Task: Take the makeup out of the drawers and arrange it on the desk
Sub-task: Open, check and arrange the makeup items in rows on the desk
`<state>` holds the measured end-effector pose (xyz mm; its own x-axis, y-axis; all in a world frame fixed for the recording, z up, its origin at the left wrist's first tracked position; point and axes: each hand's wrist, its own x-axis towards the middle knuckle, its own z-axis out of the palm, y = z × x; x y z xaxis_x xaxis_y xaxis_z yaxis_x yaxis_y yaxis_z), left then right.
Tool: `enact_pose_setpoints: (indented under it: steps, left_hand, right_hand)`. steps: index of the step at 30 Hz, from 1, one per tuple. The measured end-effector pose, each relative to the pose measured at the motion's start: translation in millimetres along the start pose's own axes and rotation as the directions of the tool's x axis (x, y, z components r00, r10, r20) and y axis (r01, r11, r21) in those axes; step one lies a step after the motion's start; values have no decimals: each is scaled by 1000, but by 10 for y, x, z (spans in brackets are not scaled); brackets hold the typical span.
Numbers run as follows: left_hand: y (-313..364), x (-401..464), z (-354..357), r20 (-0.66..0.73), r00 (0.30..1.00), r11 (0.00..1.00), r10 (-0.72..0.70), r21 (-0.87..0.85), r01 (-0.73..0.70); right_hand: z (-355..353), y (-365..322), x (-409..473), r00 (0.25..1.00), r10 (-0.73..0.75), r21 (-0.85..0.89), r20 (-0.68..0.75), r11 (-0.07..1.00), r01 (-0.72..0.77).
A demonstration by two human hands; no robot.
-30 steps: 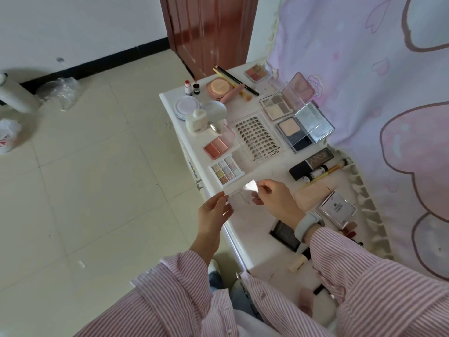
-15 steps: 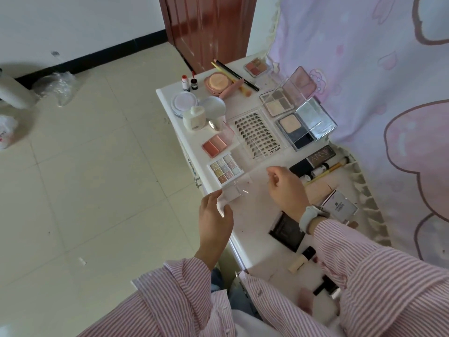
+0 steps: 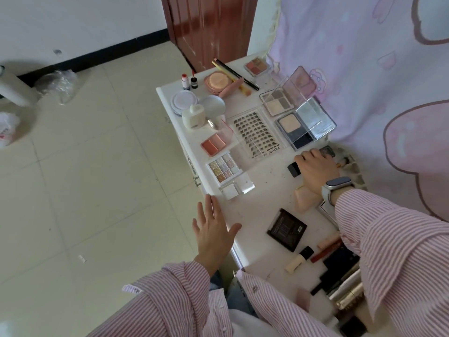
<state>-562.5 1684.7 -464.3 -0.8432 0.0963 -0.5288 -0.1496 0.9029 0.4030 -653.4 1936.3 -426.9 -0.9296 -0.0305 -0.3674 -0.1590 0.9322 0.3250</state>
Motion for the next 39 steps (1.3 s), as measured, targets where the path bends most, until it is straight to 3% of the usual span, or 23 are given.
enact_pose_setpoints:
  steps: [3,6,10,12,14,17,19,21,22,26,29,30,33,39]
  left_hand:
    - [-3,1,-4,25,1000,1000,2,20,-3]
    - [7,-3,-11,28,1000,1000,2,19,-3]
    - [31,-5,-14,16,1000,1000,-2,1,2]
    - [34,0,-25,1,1000,1000,5,-29,-5]
    - [24,2,-27,-15,1000,998,14,-65,-15]
    - [11,8,-45,-84,996,991,9,-134,-20]
    - [30,-9,-87,-304,947,968,99,-190,-162]
    - [73,-34,-128,-520,824,908,226,-194,-372]
    - [142,-75,-184,-548,792,868,269,-220,-446]
    - [427,-215,-348,-330,828,784,453,-295,-546]
    - [485,-180,-337,-385,791,779,476,-233,-582]
    - [469,-155,-332,-404,784,779,470,-228,-584]
    - [422,-130,-360,-390,780,780,489,-205,-591]
    - [462,-101,-490,-283,820,784,497,-258,-564]
  right_hand:
    - [-2,29,-8,999,-49,-40,-2,998,48]
    - [12,73,-76,994,-51,8,-97,999,52]
    - [-33,94,-237,970,-40,177,-238,981,83]
    - [-107,39,-344,946,36,360,-321,929,87]
    - [-231,-59,-454,913,215,648,-348,759,69]
    - [-457,-218,-601,897,413,967,-160,248,59]
    - [-552,-309,-711,900,434,998,-26,-41,49]
    - [-598,-404,-812,916,392,979,80,-203,1]
    - [-607,-454,-853,923,370,971,109,-239,-19]
    - [-624,-639,-966,947,285,952,150,-301,-60]
    - [-650,-669,-995,957,225,937,186,-334,-103]
    - [-647,-633,-987,963,196,953,184,-277,-126]
    - [-634,-472,-963,990,65,991,127,32,-130]
    - [-528,-368,-970,998,-50,992,39,122,-32]
